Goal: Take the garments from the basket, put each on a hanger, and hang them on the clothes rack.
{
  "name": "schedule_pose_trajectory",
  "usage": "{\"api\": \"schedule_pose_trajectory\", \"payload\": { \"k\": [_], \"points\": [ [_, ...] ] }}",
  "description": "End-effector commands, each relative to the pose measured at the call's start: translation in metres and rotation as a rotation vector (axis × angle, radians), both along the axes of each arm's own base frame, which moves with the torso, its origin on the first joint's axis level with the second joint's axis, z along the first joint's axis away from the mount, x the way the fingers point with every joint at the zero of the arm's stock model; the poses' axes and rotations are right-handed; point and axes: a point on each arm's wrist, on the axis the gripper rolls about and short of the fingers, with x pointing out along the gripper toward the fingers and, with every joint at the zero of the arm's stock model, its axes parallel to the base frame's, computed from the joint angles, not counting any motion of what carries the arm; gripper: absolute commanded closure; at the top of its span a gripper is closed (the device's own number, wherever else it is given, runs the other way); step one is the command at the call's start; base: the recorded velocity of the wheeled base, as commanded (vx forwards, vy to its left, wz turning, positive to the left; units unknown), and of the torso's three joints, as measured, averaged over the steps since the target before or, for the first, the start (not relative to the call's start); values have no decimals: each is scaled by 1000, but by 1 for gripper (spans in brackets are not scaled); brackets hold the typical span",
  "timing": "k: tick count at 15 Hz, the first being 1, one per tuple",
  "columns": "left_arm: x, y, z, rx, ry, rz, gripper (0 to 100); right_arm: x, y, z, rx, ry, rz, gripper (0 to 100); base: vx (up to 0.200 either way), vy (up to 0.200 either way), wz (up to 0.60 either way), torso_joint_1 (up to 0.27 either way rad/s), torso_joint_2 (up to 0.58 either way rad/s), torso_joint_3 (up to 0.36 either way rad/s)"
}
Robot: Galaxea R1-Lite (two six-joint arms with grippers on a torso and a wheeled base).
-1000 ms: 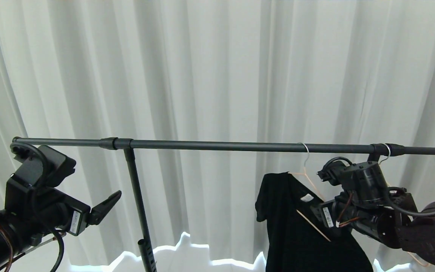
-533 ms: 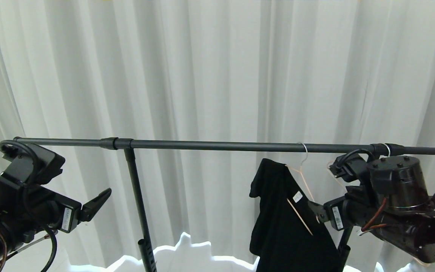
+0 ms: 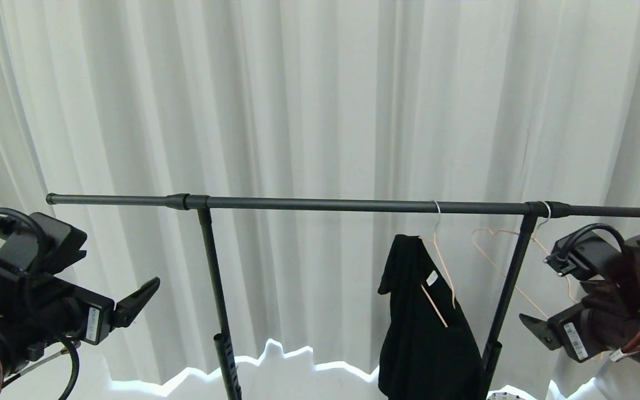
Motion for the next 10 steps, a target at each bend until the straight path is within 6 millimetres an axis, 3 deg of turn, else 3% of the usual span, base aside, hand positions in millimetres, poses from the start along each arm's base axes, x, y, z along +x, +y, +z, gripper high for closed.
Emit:
{"api": "schedule_pose_trajectory", "payload": {
  "k": [1,7,10],
  "points": [
    [-1,0,-1,0,3,1,0,-7,-8,3,-7,-28,-37,0,-200,0,0,-2,-2,2],
    [-9,0,-8,0,19,1,0,-6,-19,3,-71,-45,-107,0,-200,0,0,0,-1,3],
    [-12,1,-11,1,29,1,0,-12,-23,8,-56,-72,-113,0,0,0,0,0,0,0]
  ]
}}
